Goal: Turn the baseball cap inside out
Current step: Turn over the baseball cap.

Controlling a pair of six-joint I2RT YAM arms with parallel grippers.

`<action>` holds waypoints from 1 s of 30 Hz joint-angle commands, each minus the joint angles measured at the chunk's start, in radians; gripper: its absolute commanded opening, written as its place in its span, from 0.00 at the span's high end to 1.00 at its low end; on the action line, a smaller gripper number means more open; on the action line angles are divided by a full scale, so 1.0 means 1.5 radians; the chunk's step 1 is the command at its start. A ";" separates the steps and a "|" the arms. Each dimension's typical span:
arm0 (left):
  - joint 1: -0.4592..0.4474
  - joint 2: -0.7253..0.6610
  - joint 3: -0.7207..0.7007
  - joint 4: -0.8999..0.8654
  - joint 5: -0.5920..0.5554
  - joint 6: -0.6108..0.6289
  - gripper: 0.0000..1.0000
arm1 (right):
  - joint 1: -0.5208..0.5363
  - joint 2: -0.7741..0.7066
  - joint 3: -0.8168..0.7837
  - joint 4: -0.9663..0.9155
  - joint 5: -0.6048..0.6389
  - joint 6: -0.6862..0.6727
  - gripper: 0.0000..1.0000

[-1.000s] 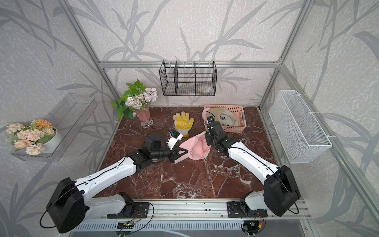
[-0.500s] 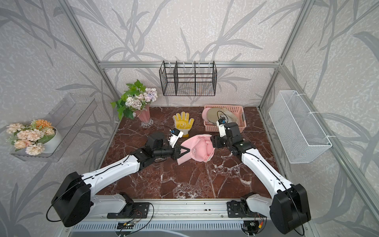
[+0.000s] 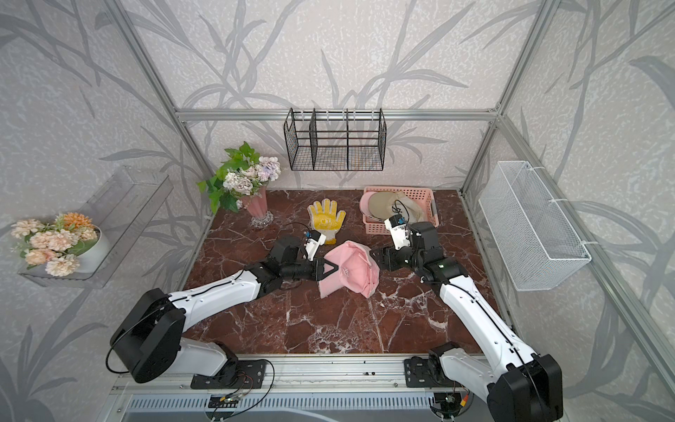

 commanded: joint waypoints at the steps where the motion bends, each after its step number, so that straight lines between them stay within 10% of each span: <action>1: 0.002 0.006 0.009 0.011 -0.027 -0.008 1.00 | 0.067 0.014 0.012 -0.063 -0.086 -0.041 0.34; 12: 0.001 0.033 0.020 0.001 -0.026 -0.011 1.00 | 0.162 0.152 -0.033 0.097 0.090 0.107 0.70; 30: 0.001 0.058 0.026 -0.038 -0.042 0.022 1.00 | 0.162 0.400 0.077 0.086 0.324 0.196 0.50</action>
